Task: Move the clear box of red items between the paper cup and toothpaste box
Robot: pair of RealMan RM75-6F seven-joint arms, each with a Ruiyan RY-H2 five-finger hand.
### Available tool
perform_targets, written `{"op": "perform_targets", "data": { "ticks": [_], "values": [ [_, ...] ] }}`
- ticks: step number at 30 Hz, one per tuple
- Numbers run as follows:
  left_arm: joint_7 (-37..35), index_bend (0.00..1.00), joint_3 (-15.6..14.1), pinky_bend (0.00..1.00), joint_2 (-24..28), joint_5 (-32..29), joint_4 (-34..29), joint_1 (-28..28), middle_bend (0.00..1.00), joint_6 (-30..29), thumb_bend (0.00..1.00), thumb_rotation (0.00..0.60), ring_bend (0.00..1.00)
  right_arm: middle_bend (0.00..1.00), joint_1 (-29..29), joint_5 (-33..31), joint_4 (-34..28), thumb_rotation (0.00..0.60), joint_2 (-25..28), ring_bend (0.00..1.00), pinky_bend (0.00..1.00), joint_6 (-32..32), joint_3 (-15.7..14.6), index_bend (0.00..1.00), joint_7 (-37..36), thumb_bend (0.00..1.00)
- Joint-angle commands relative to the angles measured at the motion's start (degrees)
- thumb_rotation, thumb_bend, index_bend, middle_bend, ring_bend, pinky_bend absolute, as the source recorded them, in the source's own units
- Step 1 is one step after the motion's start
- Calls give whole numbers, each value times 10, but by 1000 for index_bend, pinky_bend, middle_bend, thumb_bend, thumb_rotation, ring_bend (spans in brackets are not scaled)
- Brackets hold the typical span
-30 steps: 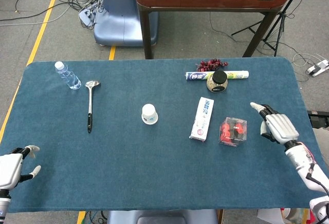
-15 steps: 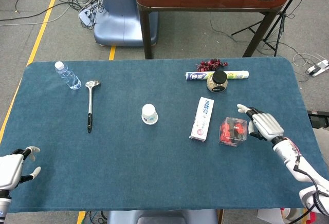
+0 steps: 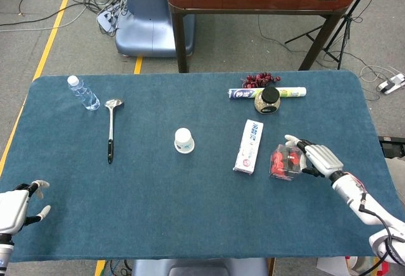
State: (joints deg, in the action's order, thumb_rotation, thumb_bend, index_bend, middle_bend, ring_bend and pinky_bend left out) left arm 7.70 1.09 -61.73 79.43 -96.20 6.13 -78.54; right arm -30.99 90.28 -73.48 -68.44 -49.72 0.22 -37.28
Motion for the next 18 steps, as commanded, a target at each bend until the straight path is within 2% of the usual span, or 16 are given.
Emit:
{"op": "perform_targets", "data": {
  "ticks": [1, 8, 15, 18],
  "values": [
    [0, 360, 0, 570, 0, 0, -1, 0, 500, -1, 264, 600, 389, 205, -6, 17, 10, 600, -1, 138, 262, -4, -14, 0, -32, 1000],
    [2, 360, -1, 570, -1, 1, 0, 0, 501, 1, 264, 600, 389, 214, -11, 40, 25, 600, -3, 151, 276, -15, -37, 0, -89, 1000],
    [4, 360, -2, 570, -1, 2, -2, 1, 501, 2, 264, 600, 389, 227, -25, 88, 46, 600, 0, 173, 299, -45, -71, 0, -211, 1000],
    [5, 360, -2, 570, -1, 2, -1, 1, 501, 3, 264, 600, 389, 227, -28, 95, 59, 600, -4, 176, 303, -52, -79, 0, -228, 1000]
  ]
}}
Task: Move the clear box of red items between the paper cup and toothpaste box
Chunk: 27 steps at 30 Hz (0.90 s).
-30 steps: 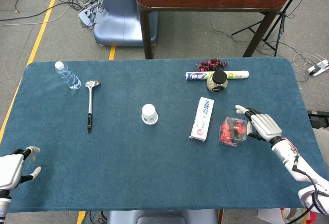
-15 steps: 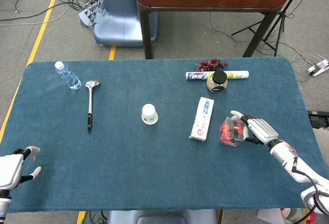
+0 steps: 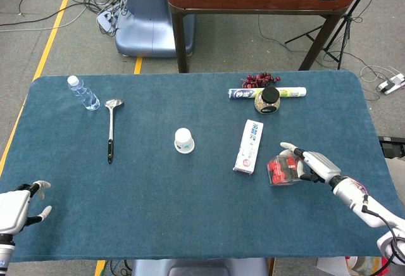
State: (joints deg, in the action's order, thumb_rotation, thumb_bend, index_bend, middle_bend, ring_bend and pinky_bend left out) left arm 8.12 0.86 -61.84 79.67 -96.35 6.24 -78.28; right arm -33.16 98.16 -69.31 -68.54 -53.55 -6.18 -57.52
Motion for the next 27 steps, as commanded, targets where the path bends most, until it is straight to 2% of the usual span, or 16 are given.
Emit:
{"op": "perform_targets", "data": {
  "ticks": [1, 14, 27],
  "values": [
    [0, 360, 0, 570, 0, 0, 0, 0, 501, 1, 264, 600, 389, 227, -8, 18, 21, 600, -5, 176, 303, -16, -18, 0, -31, 1000],
    [0, 359, -1, 570, -1, 0, 1, 1, 501, 3, 264, 600, 389, 227, -27, 33, 27, 600, -22, 180, 305, -33, -38, 0, -62, 1000],
    [-2, 359, -1, 570, -1, -1, 1, 2, 501, 4, 264, 600, 389, 227, -49, 35, -32, 600, -8, 180, 305, -33, -43, 0, -22, 1000]
  ]
}}
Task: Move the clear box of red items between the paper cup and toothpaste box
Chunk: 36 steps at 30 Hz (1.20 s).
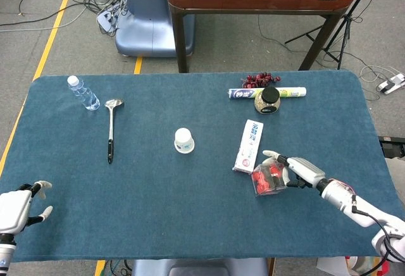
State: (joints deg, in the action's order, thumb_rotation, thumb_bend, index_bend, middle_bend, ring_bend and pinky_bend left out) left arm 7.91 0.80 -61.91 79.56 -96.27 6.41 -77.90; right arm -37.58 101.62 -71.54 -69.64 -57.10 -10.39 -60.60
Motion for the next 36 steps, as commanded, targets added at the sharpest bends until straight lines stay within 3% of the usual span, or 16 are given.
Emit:
{"op": "perform_targets", "data": {
  "ticks": [1, 22, 36],
  "values": [
    [-1, 359, 0, 570, 0, 0, 0, 0, 501, 0, 264, 600, 390, 227, -7, 0, -16, 600, 4, 180, 305, 4, -2, 0, 13, 1000],
    [-6, 359, 1, 570, 2, -3, 1, 0, 501, 1, 264, 600, 390, 226, -43, 1, -75, 600, -5, 180, 305, 37, -12, 0, 55, 1000],
    [-7, 359, 1, 570, 2, -3, 1, 0, 501, 1, 264, 600, 389, 222, -48, 10, -116, 600, 3, 180, 305, 17, -19, 0, 88, 1000]
  ]
}}
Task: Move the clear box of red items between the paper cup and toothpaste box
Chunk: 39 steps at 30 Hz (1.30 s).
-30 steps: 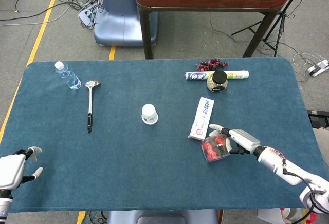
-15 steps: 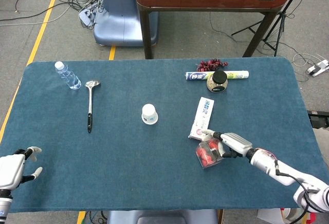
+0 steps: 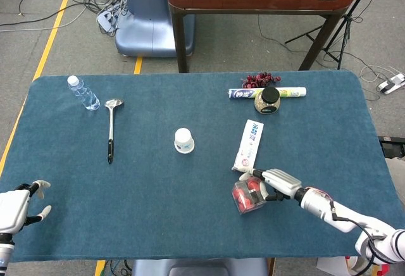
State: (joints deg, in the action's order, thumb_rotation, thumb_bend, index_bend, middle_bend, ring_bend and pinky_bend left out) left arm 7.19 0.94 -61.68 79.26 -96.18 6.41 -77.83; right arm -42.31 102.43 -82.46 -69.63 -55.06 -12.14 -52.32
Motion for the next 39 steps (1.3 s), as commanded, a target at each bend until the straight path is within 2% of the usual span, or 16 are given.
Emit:
{"op": "perform_targets", "data": {
  "ticks": [1, 13, 14, 16, 21, 24, 25, 26, 31, 39],
  "values": [
    [0, 359, 0, 570, 0, 0, 0, 0, 501, 0, 264, 600, 389, 221, -1, 3, -9, 600, 3, 180, 305, -4, -1, 0, 8, 1000],
    [0, 359, 0, 570, 0, -1, 0, 0, 501, 0, 264, 600, 390, 206, -5, 2, -46, 600, 9, 180, 305, -8, -1, 0, 53, 996],
    [-1, 359, 0, 570, 1, -1, 0, 0, 501, 0, 264, 600, 390, 199, -3, 0, -47, 600, 10, 180, 305, -9, 0, 0, 61, 949],
    [-1, 359, 0, 570, 1, -1, -1, 0, 501, 0, 264, 600, 390, 186, 4, -11, -49, 600, 13, 180, 305, -12, 5, 0, 91, 790],
    [0, 359, 0, 570, 0, 0, -1, 0, 501, 1, 263, 600, 389, 156, 25, -47, -65, 600, 21, 180, 305, -15, 19, 0, 185, 289],
    [2, 359, 0, 570, 0, -1, 0, 1, 501, 1, 264, 600, 390, 141, 37, -64, -79, 600, 25, 180, 305, -18, 27, 0, 233, 68],
    [2, 359, -1, 570, -1, -1, 0, 0, 501, 1, 264, 600, 390, 134, 41, -69, -84, 600, 27, 180, 305, -20, 29, 0, 251, 30],
    [2, 359, -1, 570, -1, -1, 0, 0, 501, 2, 264, 600, 389, 127, 44, -72, -88, 600, 28, 180, 305, -22, 31, 0, 264, 5],
    [2, 360, -1, 570, -1, -2, 0, 1, 501, 3, 264, 600, 390, 101, 63, -79, -109, 600, 37, 177, 305, -43, 38, 0, 316, 0],
    [3, 359, -1, 570, -2, -2, 0, 1, 501, 4, 264, 600, 390, 97, 80, -58, -132, 600, 59, 171, 305, -77, 41, 0, 315, 0]
  ]
}}
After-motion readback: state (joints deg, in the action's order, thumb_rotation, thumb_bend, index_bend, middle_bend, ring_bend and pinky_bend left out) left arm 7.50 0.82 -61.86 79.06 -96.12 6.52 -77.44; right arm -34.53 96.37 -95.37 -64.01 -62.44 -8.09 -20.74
